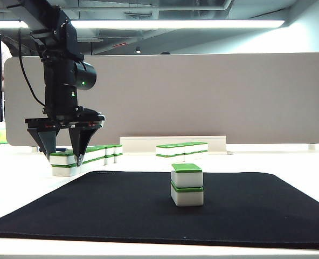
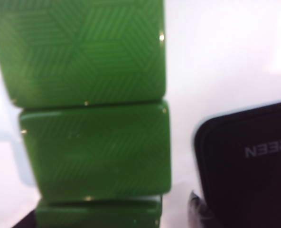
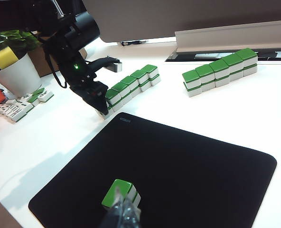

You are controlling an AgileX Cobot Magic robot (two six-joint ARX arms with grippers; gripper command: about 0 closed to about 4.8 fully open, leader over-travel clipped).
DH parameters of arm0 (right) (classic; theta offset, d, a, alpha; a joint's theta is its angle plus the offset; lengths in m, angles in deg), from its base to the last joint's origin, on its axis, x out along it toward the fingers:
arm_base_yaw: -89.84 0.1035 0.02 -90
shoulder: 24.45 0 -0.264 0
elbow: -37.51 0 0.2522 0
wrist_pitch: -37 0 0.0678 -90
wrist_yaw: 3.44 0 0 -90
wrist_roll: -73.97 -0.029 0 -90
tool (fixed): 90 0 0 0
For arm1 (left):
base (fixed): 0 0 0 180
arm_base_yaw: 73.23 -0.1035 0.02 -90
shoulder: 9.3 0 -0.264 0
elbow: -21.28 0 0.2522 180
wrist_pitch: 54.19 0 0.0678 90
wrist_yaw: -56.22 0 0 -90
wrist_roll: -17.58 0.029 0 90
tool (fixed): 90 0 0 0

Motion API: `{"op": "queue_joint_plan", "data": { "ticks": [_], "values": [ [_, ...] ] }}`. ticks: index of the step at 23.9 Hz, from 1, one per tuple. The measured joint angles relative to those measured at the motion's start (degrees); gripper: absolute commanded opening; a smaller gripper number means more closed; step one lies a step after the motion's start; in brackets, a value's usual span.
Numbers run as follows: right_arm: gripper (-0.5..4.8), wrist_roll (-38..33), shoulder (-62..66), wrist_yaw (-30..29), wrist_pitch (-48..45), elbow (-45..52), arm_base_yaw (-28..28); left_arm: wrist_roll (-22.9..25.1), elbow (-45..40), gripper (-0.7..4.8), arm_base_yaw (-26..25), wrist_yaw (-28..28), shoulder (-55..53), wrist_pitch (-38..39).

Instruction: Take a mahjong tile from the mahjong wall and then place it on the table close to you.

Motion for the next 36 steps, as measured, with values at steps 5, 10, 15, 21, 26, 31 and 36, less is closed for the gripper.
{"op": "queue_joint_plan", "data": {
  "ticks": [5,10,15,21,26,31,36],
  "values": [
    [-0.01,0.0,0.0,0.0,-0.04,0.0,0.0,0.0,0.0,3.4,0.0,0.02,-1.27,-0.13],
    [-0.01,0.0,0.0,0.0,-0.04,0.0,0.0,0.0,0.0,2.22,0.0,0.07,-1.46,-1.42],
    [-0.01,0.0,0.0,0.0,-0.04,0.0,0.0,-0.02,0.02,2.09,0.02,0.26,-1.46,-1.53],
    [-0.01,0.0,0.0,0.0,-0.04,0.0,0.0,-0.02,0.02,1.68,0.02,0.26,-1.46,-1.49],
    [-0.01,0.0,0.0,0.0,-0.04,0.0,0.0,-0.02,0.11,1.69,0.02,0.24,-1.44,0.33],
    [-0.01,0.0,0.0,0.0,-0.04,0.0,-0.02,-0.02,0.11,1.69,0.04,-0.07,-1.33,3.65],
    [-0.01,0.0,0.0,0.02,-0.04,0.0,-0.02,-0.02,1.31,1.69,0.31,-4.59,0.0,6.64]
  ]
}}
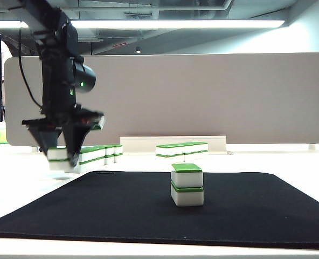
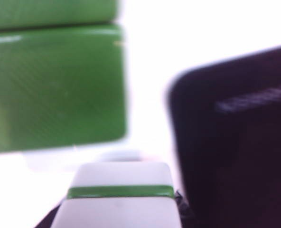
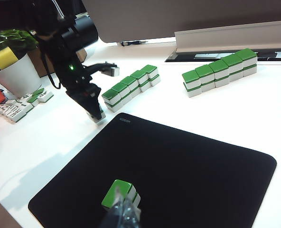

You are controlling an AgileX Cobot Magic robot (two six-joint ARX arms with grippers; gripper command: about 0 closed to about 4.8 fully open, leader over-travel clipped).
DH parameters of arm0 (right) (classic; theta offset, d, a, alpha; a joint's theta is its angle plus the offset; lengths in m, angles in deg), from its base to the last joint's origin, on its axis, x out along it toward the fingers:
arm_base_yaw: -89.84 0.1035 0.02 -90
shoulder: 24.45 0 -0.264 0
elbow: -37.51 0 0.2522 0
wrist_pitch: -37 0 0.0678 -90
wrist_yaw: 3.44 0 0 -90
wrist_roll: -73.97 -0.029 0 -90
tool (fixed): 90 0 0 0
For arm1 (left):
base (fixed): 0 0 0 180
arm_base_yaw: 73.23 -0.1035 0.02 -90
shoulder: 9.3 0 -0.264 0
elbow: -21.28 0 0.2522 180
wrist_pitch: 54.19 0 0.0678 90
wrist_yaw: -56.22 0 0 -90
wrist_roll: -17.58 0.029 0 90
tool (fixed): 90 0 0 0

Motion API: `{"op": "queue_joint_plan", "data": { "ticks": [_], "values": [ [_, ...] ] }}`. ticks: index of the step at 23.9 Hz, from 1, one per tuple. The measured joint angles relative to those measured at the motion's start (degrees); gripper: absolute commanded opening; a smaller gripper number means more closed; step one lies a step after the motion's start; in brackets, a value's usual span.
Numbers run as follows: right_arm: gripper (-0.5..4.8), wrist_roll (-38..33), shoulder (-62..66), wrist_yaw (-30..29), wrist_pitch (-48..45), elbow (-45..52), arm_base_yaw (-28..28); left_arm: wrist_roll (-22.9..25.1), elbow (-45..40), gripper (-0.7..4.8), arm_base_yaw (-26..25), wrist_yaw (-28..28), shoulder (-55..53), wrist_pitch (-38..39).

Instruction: Take a mahjong tile from the mahjong wall and then place it on the table close to you.

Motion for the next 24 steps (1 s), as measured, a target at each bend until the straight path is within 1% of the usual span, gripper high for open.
{"op": "queue_joint_plan", "data": {
  "ticks": [1,3,4,5,7,15,18,20,21,22,24],
  "values": [
    [-0.01,0.0,0.0,-0.02,0.02,0.0,0.0,0.04,0.94,1.69,0.37,-2.29,0.63,0.7],
    [-0.01,0.0,0.0,-0.02,0.0,0.0,0.0,0.52,1.99,1.69,1.09,-3.54,1.05,1.64],
    [-0.01,0.0,0.0,-0.02,0.0,0.0,0.0,2.89,2.82,1.69,2.38,-4.07,1.07,2.73],
    [-0.01,0.0,0.0,-0.02,0.0,0.0,0.0,5.25,2.89,1.69,3.58,-4.09,1.03,3.56],
    [-0.01,0.0,0.02,-0.02,0.02,0.0,0.0,7.98,2.86,1.69,5.38,-4.15,1.03,4.94],
    [-0.01,0.0,0.02,-0.02,0.02,0.0,-0.02,15.87,2.86,1.69,13.03,-3.91,1.03,5.55],
    [-0.01,0.0,0.02,-0.02,0.0,0.0,-0.02,20.37,2.86,1.69,17.0,-2.89,1.03,5.55],
    [-0.01,0.0,0.02,0.0,0.0,0.0,0.0,22.01,2.86,1.69,19.39,-1.18,1.03,5.6],
    [-0.01,0.0,0.02,-0.02,0.0,0.0,-0.02,22.18,2.86,1.68,20.22,-0.5,1.03,5.6],
    [-0.01,0.0,0.02,-0.02,0.0,0.0,0.0,22.32,2.86,1.51,21.2,-0.26,1.03,5.6],
    [-0.01,0.0,0.02,-0.02,0.0,0.0,-0.02,22.34,2.86,1.46,22.25,0.15,1.03,5.6]
  ]
}}
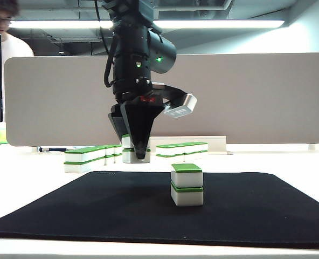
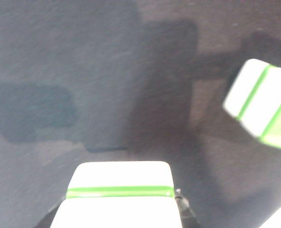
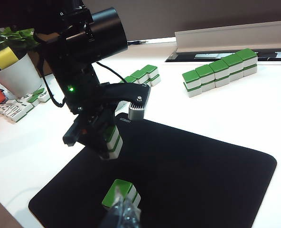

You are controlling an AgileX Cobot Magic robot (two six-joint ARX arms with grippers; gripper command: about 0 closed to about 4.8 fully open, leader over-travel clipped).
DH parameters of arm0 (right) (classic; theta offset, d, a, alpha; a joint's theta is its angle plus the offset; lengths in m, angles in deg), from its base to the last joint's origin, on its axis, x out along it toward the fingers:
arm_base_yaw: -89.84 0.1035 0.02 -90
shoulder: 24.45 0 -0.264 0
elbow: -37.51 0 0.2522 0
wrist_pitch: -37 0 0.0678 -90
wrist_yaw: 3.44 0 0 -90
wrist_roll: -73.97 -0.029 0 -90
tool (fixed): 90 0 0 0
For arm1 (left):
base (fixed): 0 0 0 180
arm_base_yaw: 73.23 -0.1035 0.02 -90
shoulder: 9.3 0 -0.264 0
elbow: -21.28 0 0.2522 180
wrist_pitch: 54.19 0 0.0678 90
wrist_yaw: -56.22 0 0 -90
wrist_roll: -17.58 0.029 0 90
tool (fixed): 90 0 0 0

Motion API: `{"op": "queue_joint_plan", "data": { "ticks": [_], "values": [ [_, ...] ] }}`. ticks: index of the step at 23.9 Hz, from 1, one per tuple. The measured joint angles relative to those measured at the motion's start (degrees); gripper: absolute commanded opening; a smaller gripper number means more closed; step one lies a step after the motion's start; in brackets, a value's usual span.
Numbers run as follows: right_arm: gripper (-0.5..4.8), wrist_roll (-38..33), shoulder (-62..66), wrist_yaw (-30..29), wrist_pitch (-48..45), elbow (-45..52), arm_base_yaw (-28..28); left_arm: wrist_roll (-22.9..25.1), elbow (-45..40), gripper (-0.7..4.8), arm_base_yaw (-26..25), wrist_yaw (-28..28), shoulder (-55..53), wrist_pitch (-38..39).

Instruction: Take a mahjong tile from the mahjong wall and then place it on the table close to you.

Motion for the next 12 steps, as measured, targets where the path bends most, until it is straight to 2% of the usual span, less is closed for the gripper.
{"op": "queue_joint_plan", "data": {
  "ticks": [4,12],
  "values": [
    [-0.01,0.0,-0.02,0.02,0.0,0.0,0.02,0.02,-3.58,1.46,3.15,0.87,0.04,0.0],
    [-0.01,0.0,-0.02,0.13,-0.02,0.0,0.02,-0.42,-6.38,1.41,3.26,1.88,-0.11,0.2]
  ]
}}
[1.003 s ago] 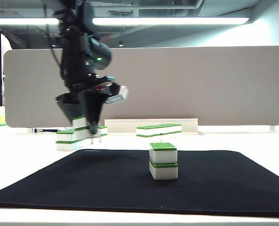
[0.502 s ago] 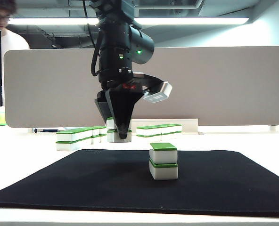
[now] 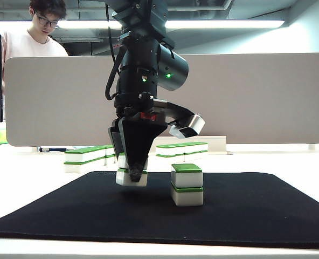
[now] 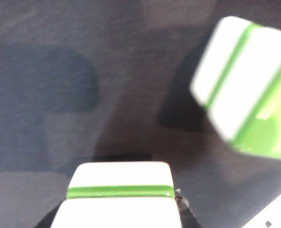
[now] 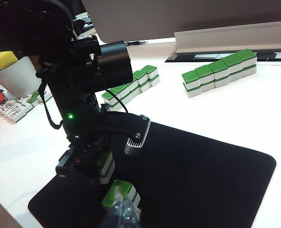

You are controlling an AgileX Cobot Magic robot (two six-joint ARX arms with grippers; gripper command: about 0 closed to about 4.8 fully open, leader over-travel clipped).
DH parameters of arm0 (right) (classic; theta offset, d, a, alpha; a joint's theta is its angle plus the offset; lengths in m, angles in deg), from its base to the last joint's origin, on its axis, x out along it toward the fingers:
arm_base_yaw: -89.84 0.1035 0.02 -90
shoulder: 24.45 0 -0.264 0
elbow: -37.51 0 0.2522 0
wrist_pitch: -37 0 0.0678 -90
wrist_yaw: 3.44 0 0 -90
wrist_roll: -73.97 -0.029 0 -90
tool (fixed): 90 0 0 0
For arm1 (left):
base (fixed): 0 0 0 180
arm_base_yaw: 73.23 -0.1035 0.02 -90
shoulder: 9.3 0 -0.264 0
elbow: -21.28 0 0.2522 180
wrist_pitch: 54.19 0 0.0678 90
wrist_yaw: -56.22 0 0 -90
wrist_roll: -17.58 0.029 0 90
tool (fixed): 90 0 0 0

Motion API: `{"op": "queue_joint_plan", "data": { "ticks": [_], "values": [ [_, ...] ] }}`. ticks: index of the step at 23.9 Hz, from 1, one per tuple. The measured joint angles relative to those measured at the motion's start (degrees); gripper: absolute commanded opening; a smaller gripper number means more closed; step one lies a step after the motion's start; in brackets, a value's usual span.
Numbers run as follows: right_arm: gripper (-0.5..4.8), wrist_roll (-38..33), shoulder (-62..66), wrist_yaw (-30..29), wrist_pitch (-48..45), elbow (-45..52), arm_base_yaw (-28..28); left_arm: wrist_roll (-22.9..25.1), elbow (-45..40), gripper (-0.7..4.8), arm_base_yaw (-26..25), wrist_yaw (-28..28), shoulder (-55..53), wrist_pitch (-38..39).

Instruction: Take a mahjong tile from the mahjong wall and then place it on the table close to you.

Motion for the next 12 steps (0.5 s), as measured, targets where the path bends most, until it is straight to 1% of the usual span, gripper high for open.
{"op": "queue_joint_plan", "data": {
  "ticks": [4,6,9,10,12],
  "values": [
    [-0.01,0.0,0.0,0.02,-0.02,0.0,0.0,-0.33,-0.11,1.41,0.9,-1.05,0.0,0.0],
    [-0.01,0.0,0.02,0.02,-0.02,0.0,0.0,-1.18,-0.11,1.41,1.27,-1.07,0.0,-0.02],
    [-0.01,0.0,0.0,0.02,-0.02,0.0,0.0,-2.64,-0.26,1.41,1.29,-2.86,0.0,-0.02],
    [-0.01,0.02,0.0,0.02,-0.02,0.0,0.0,-3.15,-0.26,1.41,1.31,-1.88,0.0,-0.02],
    [-0.01,0.02,0.0,0.04,-0.02,0.0,0.0,-3.48,-0.26,1.41,1.22,3.58,0.0,-0.02]
  ]
}}
